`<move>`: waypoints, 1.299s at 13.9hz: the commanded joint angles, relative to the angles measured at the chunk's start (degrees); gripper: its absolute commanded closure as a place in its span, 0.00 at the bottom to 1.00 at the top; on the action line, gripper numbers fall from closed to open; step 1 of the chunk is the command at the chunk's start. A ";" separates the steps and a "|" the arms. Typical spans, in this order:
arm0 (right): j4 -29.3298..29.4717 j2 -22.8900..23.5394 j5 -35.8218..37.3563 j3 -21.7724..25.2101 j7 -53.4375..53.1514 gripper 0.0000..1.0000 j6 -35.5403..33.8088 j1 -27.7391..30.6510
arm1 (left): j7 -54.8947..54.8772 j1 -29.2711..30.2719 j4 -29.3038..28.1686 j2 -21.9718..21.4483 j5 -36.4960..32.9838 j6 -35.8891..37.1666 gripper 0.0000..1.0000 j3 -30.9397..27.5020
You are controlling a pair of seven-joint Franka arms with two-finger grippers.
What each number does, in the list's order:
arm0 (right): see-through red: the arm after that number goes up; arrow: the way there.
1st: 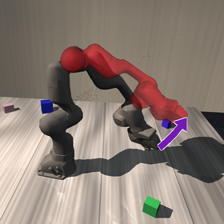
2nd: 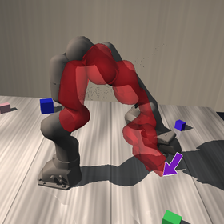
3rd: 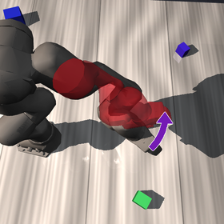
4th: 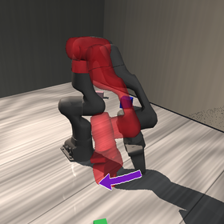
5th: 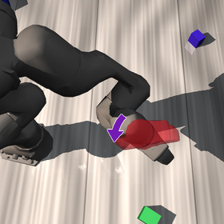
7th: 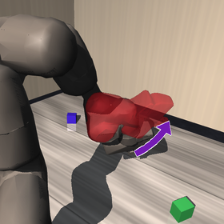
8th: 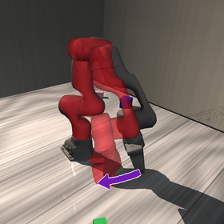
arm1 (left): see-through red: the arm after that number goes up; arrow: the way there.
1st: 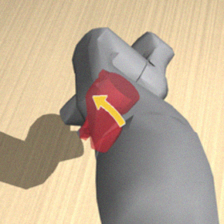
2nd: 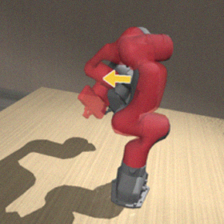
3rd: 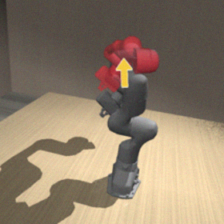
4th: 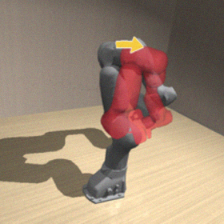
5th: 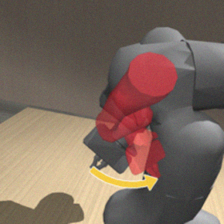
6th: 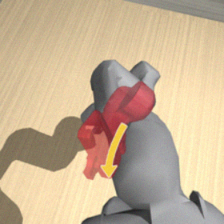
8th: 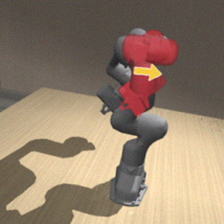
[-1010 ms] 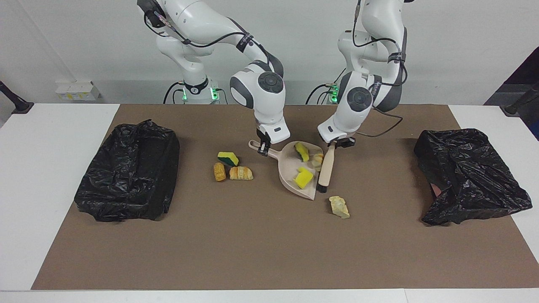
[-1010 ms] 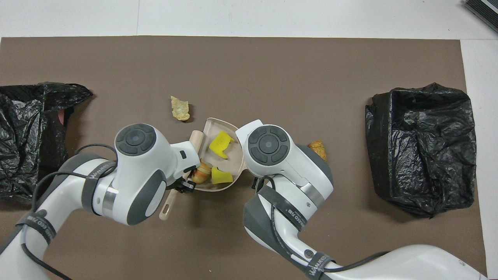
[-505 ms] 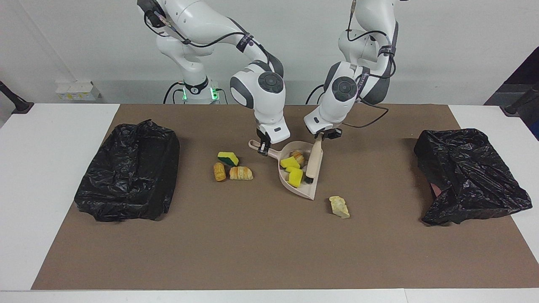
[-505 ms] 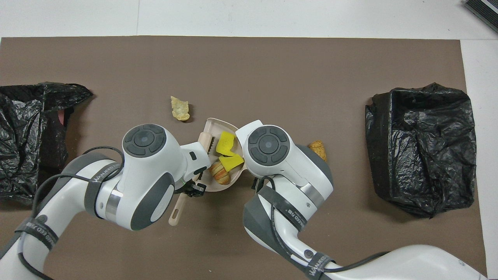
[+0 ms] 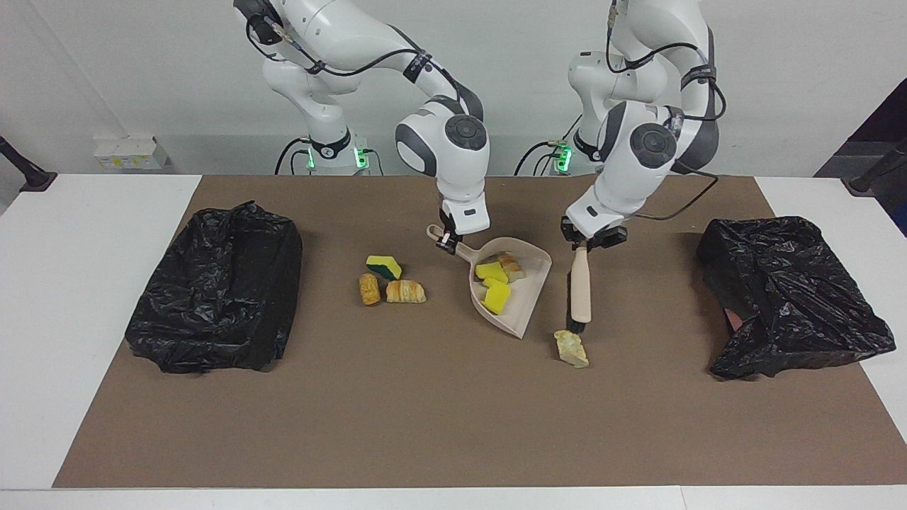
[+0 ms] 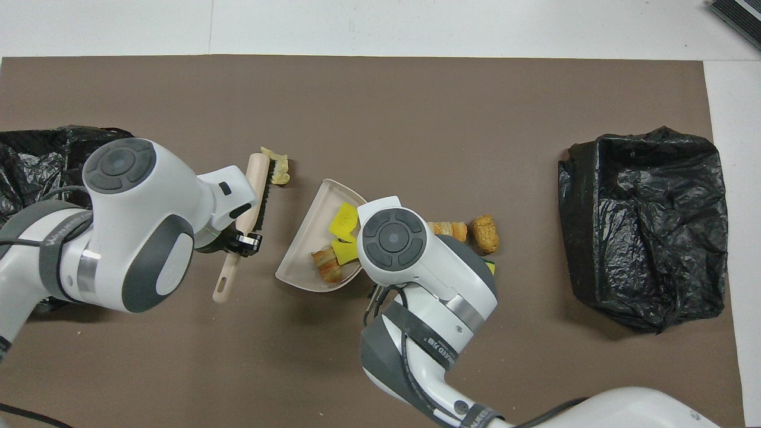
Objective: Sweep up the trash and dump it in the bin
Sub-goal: 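Sweep the bread and sponge pieces into the dustpan with the left gripper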
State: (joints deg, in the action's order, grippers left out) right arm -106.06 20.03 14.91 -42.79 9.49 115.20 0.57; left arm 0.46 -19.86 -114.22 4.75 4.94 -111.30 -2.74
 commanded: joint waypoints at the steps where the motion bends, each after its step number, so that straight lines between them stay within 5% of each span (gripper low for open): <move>1: -2.14 -2.36 -1.03 -0.62 -4.13 1.00 -0.41 0.66 | -4.14 3.69 4.25 5.68 -1.15 -2.07 1.00 0.45; 6: -2.23 -2.36 -1.03 -0.63 -4.21 1.00 0.11 0.66 | -8.36 4.93 4.01 9.49 -2.04 -7.27 1.00 0.54; 14: -2.40 -2.36 -1.03 -0.71 -4.30 1.00 0.55 0.66 | -4.60 -10.09 -5.13 2.64 -1.95 -2.87 1.00 0.98; 18: -2.40 -2.36 -1.03 -0.71 -4.30 1.00 0.47 0.66 | -2.66 -10.99 -5.75 2.28 -1.95 -3.75 1.00 0.71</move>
State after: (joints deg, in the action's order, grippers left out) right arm -106.92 19.11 14.91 -43.10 6.47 115.19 0.35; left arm -2.42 -31.05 -118.11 8.37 3.67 -114.70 -1.11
